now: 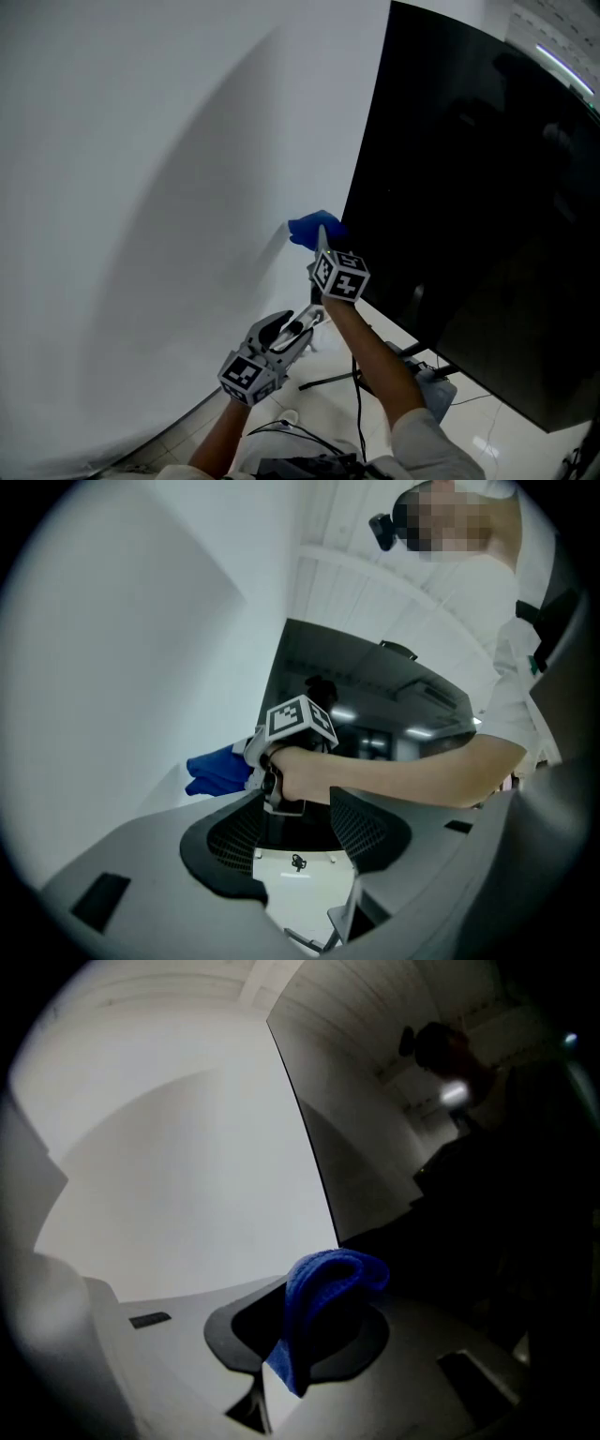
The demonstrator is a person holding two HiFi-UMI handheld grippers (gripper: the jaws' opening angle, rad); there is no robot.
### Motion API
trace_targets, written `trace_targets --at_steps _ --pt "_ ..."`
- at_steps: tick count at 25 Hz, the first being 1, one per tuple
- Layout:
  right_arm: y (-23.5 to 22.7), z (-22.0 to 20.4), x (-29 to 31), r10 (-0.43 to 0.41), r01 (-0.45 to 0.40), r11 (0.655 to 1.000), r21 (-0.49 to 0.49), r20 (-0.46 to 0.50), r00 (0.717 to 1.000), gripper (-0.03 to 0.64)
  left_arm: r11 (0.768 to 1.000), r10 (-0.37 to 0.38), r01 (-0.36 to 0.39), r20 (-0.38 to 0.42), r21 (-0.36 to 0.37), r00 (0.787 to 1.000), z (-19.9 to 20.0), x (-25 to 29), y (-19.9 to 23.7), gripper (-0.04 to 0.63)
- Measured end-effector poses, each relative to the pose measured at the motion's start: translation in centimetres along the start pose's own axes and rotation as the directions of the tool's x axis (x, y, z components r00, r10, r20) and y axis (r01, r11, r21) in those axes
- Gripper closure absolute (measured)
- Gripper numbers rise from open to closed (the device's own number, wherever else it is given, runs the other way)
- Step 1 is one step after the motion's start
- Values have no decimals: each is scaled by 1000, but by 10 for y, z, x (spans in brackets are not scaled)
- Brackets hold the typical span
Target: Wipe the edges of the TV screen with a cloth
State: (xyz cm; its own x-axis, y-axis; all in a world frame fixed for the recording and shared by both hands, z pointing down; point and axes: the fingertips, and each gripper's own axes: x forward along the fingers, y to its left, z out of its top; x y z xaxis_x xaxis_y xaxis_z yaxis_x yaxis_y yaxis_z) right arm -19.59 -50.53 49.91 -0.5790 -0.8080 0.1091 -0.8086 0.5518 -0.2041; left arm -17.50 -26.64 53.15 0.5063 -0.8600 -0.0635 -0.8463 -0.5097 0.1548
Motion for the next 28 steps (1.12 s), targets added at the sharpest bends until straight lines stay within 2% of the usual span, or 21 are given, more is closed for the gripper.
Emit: trace_targets --at_steps 6,11,13,17,23,27,28 --pt "26 103 -7 17 -19 1000 11 140 990 551 998 -28 26 34 62 999 20 -9 -11 382" --pt "45 195 -12 24 -15 999 -36 265 964 551 998 -20 16 65 62 998 43 -15 -11 382" --pt "49 226 -9 20 -7 999 -45 292 956 551 996 -17 11 72 83 997 44 -18 -4 382" --pt "56 263 -12 -5 13 1000 -23 315 949 551 997 3 -10 84 78 996 46 -33 -2 382" --pt "79 343 -32 -15 75 989 -125 425 905 551 994 10 -22 105 108 994 54 -47 2 382" --pt "85 384 -31 -32 118 979 -168 442 896 551 998 38 -43 126 42 991 68 -50 -1 382" --pt "87 393 -32 -37 134 973 -187 447 894 551 998 35 -41 124 47 992 62 -51 -1 382"
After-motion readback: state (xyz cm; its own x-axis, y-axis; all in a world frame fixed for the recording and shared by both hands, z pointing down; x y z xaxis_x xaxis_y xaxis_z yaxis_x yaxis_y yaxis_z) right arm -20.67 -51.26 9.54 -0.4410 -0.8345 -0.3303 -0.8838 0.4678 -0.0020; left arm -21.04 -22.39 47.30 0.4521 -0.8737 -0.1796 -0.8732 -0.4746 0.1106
